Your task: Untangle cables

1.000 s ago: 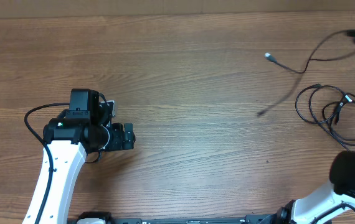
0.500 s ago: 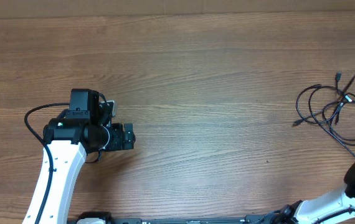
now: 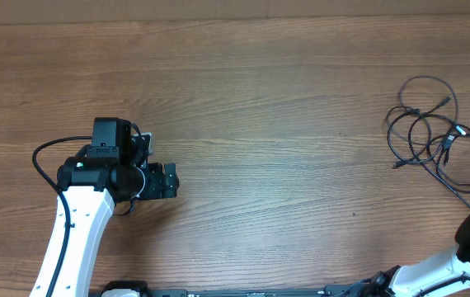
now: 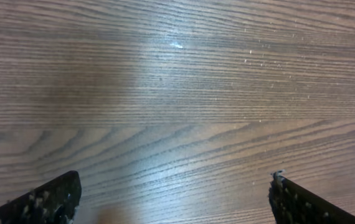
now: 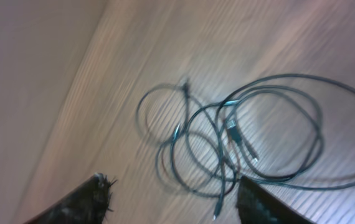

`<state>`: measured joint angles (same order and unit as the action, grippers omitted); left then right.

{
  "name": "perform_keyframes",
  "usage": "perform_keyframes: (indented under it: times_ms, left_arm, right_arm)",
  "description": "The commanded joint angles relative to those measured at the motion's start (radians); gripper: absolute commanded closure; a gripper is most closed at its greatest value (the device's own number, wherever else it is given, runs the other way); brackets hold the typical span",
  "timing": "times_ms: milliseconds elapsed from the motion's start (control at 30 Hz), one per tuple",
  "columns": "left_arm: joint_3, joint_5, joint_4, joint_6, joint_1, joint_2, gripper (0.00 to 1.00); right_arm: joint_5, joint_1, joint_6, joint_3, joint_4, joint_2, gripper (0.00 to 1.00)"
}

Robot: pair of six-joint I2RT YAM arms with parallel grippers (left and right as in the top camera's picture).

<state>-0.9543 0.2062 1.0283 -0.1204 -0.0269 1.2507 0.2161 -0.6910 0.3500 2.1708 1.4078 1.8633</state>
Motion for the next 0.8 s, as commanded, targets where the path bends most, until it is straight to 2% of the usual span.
perform_keyframes:
  times_ms: [0,167,233,300,433,533,767]
  left_arm:
    - [0.003,0.006,-0.028,0.001,-0.006,0.006,0.06]
    - [-0.017,0.040,-0.068,0.001,-0.006,0.006,0.06]
    - [-0.037,0.039,-0.067,0.001,-0.006,0.006,0.05]
    - [-0.070,0.038,-0.061,0.001,-0.006,0.006,0.03]
    - [-0.139,0.029,-0.029,0.001,-0.007,0.006,0.00]
    - [-0.172,-0.015,0.026,0.001,-0.007,0.006,0.01]
    - [-0.176,-0.098,0.281,0.000,-0.005,0.006,0.00]
  right_arm:
    - [0.198,0.032,-0.182,-0.001,0.015,-0.032,0.27]
    - [0.238,0.151,-0.337,-0.001,0.069,-0.032,0.13]
    - [0.238,0.217,-0.370,-0.001,0.084,-0.032,0.10]
    - [0.216,0.301,-0.410,-0.001,0.099,-0.032,0.01]
    - [0.060,0.466,-0.396,-0.001,0.120,-0.032,0.00]
    - [-0.076,0.571,-0.321,-0.001,0.156,-0.032,0.00]
    - [-0.119,0.679,-0.223,-0.001,0.250,-0.037,0.00]
